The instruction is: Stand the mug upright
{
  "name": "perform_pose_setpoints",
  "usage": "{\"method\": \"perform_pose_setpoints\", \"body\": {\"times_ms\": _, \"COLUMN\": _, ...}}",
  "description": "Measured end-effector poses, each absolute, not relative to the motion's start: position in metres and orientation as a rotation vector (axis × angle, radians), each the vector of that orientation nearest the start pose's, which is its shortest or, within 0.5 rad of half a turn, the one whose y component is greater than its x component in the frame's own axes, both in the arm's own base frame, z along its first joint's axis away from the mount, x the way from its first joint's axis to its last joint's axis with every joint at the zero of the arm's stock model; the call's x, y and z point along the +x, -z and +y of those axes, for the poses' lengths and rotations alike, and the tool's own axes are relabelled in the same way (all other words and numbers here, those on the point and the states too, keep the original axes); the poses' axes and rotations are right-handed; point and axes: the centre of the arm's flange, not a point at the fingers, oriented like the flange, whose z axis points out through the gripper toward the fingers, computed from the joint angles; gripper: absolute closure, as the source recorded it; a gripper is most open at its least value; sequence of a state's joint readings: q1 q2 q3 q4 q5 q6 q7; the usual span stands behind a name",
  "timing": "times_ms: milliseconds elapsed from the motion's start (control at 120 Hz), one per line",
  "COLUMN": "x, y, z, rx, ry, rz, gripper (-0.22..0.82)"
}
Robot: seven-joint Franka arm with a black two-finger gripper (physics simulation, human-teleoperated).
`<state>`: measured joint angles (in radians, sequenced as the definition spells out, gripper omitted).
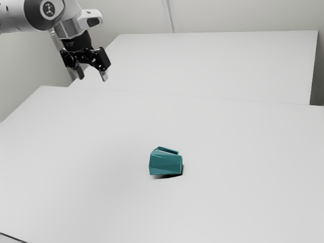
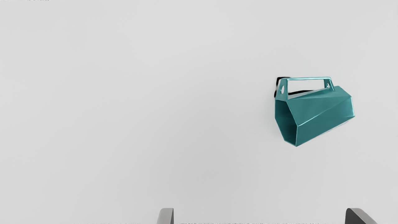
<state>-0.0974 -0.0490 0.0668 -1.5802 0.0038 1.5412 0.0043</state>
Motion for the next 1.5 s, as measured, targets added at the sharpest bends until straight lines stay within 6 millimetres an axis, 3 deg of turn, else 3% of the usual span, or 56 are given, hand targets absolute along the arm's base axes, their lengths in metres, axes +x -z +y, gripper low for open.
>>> {"method": "perform_pose_setpoints", "body": {"times_ms": 133, "x": 0.534, "y": -0.645, "z": -0.029, "rx": -3.141, "ry": 0.01, "rz": 0.1, "gripper": 0.0}}
{"method": "perform_pose_setpoints", "body": {"times_ms": 267, "x": 0.533, "y": -0.641, "z": -0.028, "rx": -3.164, "ry": 0.018, "rz": 0.105, "gripper": 0.0}}
{"method": "perform_pose_setpoints", "body": {"times_ms": 467, "x": 0.536, "y": -0.586, "z": -0.002, "rx": -3.381, "ry": 0.062, "rz": 0.059, "gripper": 0.0}}
{"method": "perform_pose_setpoints", "body": {"times_ms": 825, "x": 0.524, "y": -0.489, "z": -0.006, "rx": -3.679, "ry": 0.186, "rz": 0.046, "gripper": 0.0}}
{"method": "perform_pose_setpoints", "body": {"times_ms": 1100, "x": 0.51, "y": -0.435, "z": -0.003, "rx": -3.756, "ry": 0.281, "rz": 0.074, "gripper": 0.0}}
{"method": "perform_pose_setpoints", "body": {"times_ms": 1308, "x": 0.489, "y": -0.385, "z": -0.004, "rx": -3.834, "ry": 0.291, "rz": 0.054, "gripper": 0.0}}
{"method": "perform_pose_setpoints", "body": {"times_ms": 1500, "x": 0.486, "y": -0.358, "z": -0.003, "rx": -3.856, "ry": 0.341, "rz": 0.095, "gripper": 0.0}}
